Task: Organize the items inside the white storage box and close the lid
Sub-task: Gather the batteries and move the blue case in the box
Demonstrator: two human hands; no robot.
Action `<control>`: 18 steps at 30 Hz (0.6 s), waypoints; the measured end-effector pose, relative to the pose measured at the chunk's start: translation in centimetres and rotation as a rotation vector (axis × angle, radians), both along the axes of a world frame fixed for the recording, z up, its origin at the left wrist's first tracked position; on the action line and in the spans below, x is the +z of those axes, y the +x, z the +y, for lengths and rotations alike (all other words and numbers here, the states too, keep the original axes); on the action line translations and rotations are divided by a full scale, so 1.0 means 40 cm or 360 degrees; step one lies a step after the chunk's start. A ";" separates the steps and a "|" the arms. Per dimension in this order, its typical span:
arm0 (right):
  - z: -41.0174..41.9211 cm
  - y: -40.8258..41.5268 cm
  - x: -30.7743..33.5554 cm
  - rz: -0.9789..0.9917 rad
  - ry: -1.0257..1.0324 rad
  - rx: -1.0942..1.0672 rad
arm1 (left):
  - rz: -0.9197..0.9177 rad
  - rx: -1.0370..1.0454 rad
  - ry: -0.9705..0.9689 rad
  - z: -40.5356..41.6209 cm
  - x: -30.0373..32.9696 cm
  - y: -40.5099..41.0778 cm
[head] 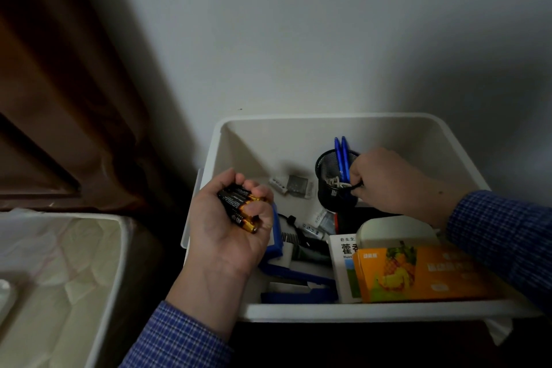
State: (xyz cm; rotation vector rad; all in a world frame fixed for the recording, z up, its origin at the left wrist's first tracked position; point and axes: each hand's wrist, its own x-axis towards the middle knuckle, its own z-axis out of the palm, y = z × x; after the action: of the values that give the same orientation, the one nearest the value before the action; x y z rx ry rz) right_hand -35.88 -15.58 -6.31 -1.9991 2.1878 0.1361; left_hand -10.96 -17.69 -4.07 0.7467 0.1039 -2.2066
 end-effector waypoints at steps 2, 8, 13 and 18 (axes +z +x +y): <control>-0.006 0.012 -0.008 -0.0050 -0.0009 -0.0013 | -0.0001 -0.0002 0.0003 0.001 0.001 -0.002; -0.047 0.069 -0.023 -0.0195 -0.0033 0.0051 | 0.0031 0.0051 -0.0008 0.003 0.000 0.004; -0.074 0.124 -0.014 -0.0188 -0.0013 0.0097 | 0.0078 0.0085 -0.0032 0.011 0.015 0.004; -0.070 0.142 0.053 0.0083 0.0020 0.0256 | 0.0242 -0.0050 0.0191 0.072 0.024 0.039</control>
State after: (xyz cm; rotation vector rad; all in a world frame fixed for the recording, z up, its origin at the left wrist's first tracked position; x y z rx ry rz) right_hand -30.21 -18.37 -4.19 -2.1868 2.0482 0.2244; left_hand -9.39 -14.83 -3.10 0.6481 0.3054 -2.3011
